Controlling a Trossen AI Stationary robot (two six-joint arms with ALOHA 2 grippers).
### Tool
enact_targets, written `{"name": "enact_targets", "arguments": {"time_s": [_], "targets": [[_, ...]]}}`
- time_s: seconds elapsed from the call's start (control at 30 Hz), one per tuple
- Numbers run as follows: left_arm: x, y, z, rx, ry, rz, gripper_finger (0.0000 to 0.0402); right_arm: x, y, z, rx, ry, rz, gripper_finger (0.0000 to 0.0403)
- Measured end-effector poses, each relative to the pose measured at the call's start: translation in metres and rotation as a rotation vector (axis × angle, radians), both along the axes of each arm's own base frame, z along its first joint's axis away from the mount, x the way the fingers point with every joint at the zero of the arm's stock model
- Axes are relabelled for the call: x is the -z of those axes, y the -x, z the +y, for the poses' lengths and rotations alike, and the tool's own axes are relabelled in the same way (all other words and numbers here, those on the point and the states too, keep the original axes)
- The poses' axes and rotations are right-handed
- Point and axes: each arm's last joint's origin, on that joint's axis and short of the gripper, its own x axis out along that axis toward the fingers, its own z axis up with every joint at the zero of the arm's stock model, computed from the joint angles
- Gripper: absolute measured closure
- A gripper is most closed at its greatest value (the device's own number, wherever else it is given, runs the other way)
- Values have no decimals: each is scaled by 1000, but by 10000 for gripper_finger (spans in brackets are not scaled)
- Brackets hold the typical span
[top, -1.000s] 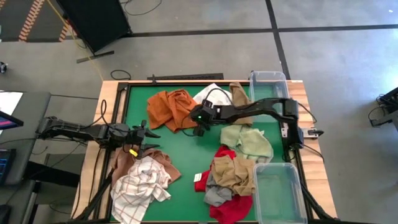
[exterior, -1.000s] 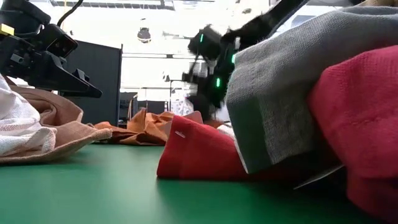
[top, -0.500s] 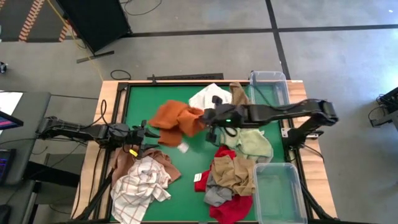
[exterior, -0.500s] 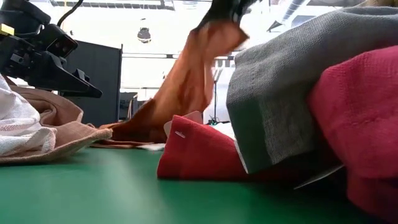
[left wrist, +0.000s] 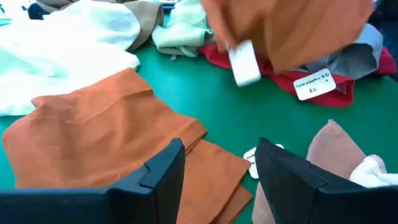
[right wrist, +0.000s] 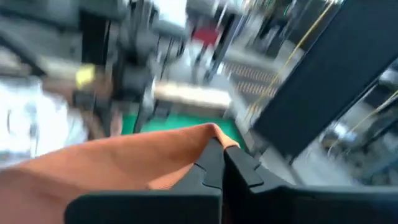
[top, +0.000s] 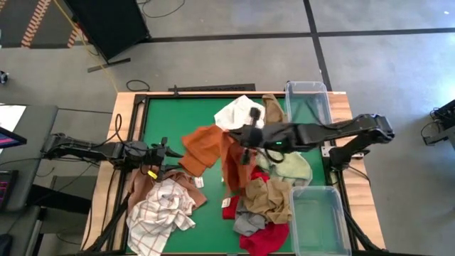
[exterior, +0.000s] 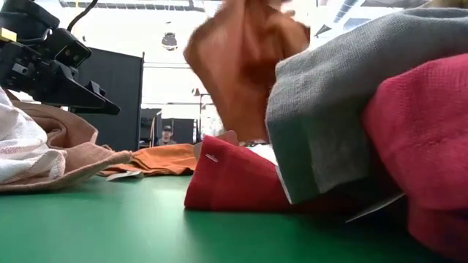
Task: Sort towels by color in basket
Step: Put the right orange towel into the top transparent bin
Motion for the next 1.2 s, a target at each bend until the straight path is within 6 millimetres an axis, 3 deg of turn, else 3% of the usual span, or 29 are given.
{"name": "enact_targets", "arguments": {"time_s": [0.23,0.43,0.6,0.8,0.93,1.2], "targets": [[0,0,0,0,0,-1,217,60,-37,-20,19,-52,208,384],[0,0,0,0,1,-2,217,103,-50,-23,-58,-137,400,378],[0,0,0,0,0,-1,217,127,-48,-20,-86,-173,559,375],[0,0,0,0,0,-1,217,138,-48,-20,-86,-181,608,360],[0,0,0,1,0,-2,217,141,-49,-20,-86,-181,615,302],[0,0,0,0,0,-2,217,144,-47,-19,-75,-223,641,110]]}}
